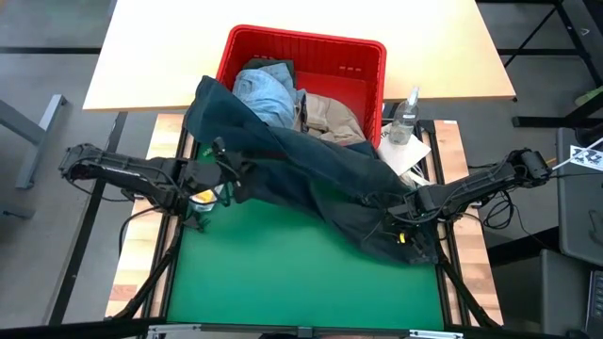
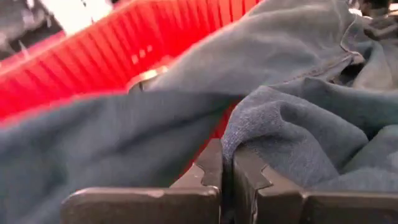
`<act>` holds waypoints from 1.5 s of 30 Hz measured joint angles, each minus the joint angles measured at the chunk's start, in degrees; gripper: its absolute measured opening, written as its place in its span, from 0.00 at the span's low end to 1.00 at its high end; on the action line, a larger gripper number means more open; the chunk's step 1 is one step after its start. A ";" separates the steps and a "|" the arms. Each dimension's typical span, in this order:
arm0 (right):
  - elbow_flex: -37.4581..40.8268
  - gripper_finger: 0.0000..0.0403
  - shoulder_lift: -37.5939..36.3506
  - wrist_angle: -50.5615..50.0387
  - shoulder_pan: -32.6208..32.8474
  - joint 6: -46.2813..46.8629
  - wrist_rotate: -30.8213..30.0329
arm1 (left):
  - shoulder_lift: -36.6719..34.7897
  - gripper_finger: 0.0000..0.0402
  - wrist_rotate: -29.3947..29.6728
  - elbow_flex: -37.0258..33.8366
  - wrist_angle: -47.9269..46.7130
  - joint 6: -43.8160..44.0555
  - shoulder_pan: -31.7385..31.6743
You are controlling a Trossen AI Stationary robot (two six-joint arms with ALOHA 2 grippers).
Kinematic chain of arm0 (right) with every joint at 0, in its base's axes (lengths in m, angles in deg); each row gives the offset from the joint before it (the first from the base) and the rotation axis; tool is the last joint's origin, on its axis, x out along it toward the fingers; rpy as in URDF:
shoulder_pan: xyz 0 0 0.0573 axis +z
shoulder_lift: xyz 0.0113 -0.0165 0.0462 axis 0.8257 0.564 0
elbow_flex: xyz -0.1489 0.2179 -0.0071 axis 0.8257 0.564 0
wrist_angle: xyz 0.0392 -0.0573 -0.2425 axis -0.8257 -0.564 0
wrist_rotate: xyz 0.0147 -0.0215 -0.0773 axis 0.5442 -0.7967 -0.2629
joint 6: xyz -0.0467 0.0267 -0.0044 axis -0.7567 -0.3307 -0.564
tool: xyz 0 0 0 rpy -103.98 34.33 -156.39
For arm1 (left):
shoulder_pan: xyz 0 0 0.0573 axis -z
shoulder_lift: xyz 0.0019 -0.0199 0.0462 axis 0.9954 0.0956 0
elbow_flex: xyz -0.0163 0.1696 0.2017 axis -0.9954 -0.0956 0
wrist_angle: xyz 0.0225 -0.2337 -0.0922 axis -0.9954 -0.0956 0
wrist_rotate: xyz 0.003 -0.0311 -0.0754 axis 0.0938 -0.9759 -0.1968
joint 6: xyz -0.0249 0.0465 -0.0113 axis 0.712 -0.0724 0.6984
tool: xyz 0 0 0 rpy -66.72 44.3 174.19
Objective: Fold laundry
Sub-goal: Fold the dark blue jeans
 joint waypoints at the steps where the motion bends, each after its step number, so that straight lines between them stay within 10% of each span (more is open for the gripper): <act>1: 0.00 0.46 0.00 0.00 0.00 0.65 -0.08 | 0.11 0.01 -0.42 0.04 0.27 -2.05 -0.10; 22: 0.00 0.46 0.02 -0.09 0.00 3.21 -0.66 | 5.89 0.02 -10.21 0.04 -22.67 17.66 4.57; 36: 0.00 0.46 0.02 -0.53 0.00 3.17 -0.38 | 5.85 0.02 -42.35 0.04 -23.70 21.01 9.47; 45: 0.00 0.46 0.02 -0.73 0.00 3.17 -0.14 | 8.38 0.12 -44.98 0.02 -23.71 49.31 14.08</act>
